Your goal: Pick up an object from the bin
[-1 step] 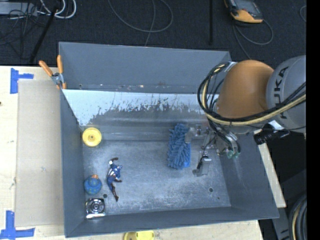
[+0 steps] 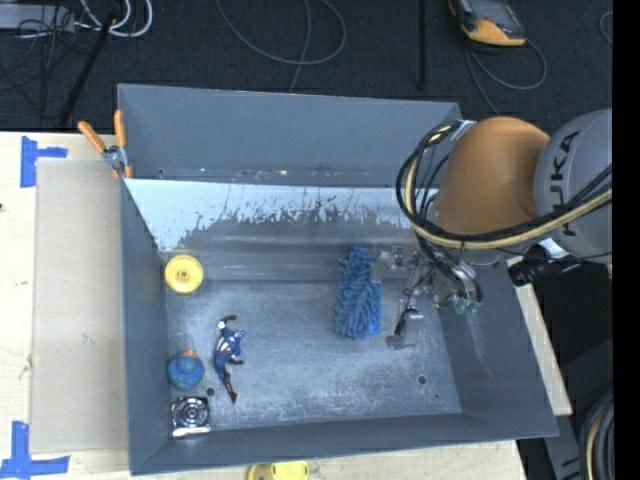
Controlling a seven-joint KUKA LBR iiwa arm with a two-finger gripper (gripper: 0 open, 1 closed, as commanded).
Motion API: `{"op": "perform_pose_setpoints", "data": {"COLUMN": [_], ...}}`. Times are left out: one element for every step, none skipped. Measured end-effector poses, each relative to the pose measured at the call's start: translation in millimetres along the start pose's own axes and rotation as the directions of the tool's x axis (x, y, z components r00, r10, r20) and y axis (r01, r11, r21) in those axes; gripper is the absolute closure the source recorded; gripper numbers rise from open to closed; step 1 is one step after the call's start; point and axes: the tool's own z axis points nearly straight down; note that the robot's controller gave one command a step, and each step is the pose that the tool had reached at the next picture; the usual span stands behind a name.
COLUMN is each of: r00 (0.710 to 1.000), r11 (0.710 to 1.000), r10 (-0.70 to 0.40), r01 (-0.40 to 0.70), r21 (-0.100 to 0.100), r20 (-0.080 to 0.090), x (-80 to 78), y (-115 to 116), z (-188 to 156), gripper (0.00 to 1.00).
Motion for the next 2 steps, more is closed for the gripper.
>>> {"op": "perform_pose_setpoints", "data": {"r00": [0.999,0.999], "r11": [0.999,0.999], "r10": [0.034,0.033], "r01": [-0.034,-0.033], "r21": [-0.001,-0.003], "r20": [0.009,0.012], "x": [-13.9,-43.9], "y": [0,0], "z": [43,96], "gripper": [0.0,1.0]}}
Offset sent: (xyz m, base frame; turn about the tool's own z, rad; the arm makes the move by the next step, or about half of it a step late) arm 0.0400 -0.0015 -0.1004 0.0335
